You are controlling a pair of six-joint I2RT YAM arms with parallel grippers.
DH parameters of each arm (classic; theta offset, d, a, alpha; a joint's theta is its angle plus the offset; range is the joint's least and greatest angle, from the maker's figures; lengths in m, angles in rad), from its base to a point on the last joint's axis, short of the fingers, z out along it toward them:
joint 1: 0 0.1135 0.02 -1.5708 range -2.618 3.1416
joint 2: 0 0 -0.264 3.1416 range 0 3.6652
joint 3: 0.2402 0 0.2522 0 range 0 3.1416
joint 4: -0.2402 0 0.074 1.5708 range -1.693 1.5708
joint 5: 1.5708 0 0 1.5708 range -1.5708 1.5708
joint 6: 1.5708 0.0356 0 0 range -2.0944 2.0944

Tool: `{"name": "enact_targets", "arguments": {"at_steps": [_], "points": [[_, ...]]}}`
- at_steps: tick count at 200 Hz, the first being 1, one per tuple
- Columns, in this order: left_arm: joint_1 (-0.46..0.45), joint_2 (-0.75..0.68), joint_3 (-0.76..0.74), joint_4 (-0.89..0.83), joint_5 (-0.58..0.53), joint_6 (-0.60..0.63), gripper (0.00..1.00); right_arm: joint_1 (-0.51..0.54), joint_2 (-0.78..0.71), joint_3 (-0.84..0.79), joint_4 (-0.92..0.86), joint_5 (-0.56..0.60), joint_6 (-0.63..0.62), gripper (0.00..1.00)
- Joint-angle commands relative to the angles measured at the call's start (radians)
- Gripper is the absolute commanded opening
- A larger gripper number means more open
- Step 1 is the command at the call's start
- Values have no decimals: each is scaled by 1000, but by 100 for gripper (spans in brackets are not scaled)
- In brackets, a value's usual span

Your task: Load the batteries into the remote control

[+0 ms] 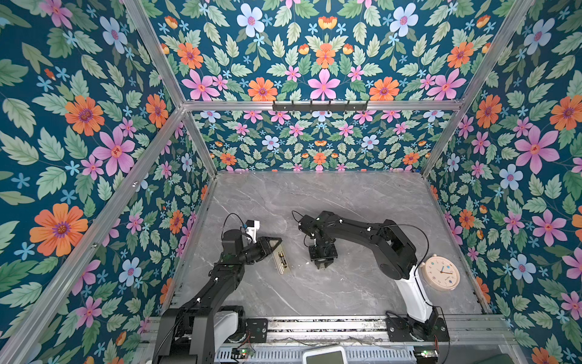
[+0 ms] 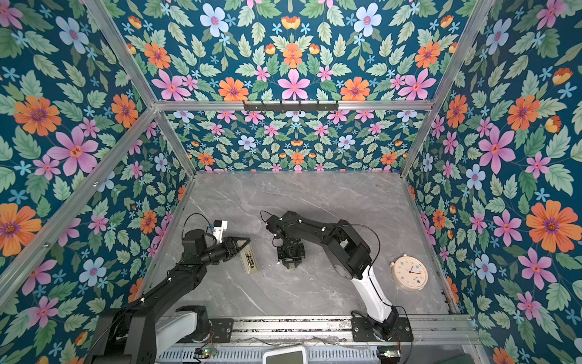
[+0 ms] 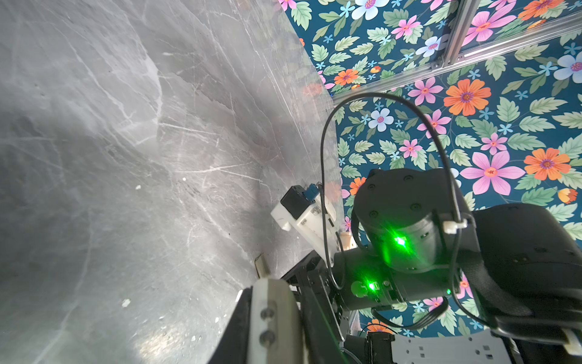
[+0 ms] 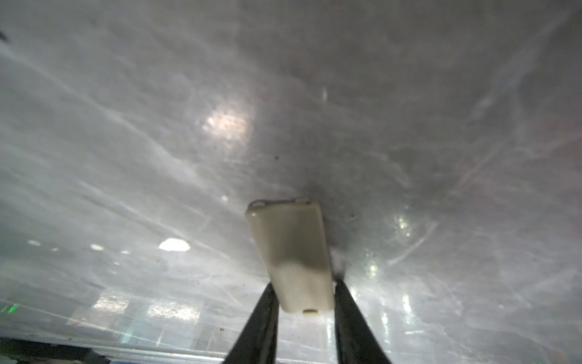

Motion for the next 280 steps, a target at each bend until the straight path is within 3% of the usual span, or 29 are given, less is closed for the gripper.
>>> {"name": "enact_targets", "arguments": {"at_steps": [1,92,151,204,280], "points": [[1,0,0,29,6,12,0,6,16,3,-2,36,-20,31],[1,16,7,58,10,-6,0,22,-8,18,-6,101,-42,21],[1,93,28,172,3,-63,0,57,-188,-20,30,163,-82,14],[1,211,77,274,19,-75,0,146,-253,153,-57,126,-120,13],[-18,289,83,446,46,-151,0,164,-75,464,-144,-2,-189,12]]}}
